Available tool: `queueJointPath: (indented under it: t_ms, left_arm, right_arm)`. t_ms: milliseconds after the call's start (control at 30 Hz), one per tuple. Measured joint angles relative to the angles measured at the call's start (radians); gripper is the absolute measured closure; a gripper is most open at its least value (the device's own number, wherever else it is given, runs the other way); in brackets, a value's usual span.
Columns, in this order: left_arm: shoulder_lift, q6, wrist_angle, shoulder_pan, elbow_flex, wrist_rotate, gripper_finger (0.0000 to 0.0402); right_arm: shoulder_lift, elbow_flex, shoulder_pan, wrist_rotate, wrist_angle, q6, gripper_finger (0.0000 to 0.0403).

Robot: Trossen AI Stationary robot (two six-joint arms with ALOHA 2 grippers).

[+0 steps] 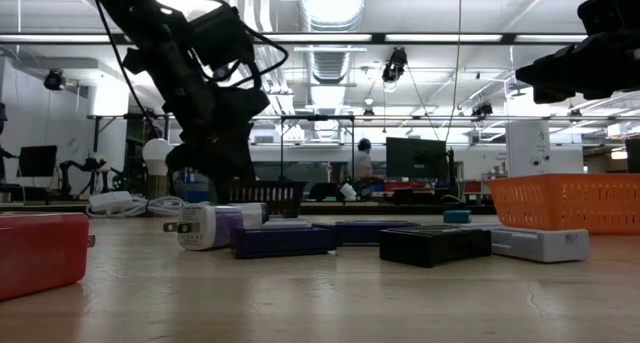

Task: Pick & Place Office items
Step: Put the left pink charger adapter in the black bin

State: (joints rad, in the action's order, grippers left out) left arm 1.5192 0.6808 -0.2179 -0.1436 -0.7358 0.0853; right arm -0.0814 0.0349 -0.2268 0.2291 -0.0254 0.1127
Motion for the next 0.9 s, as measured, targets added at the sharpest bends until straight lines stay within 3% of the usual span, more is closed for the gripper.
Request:
queueJointPath:
  t_ms: [200,900]
  left_arm:
    - [0.001,-0.026,-0.006,0.000,0.002,-0.014,0.0217]
    - [0.000,-0.032,-0.007,0.000,-0.013,-0.027,0.0213]
  right_arm:
    - [0.000,0.000,0.000,0.000,0.000,0.000,0.0394]
    - [0.000,0.000,0.000,0.000,0.000,0.000,0.0394]
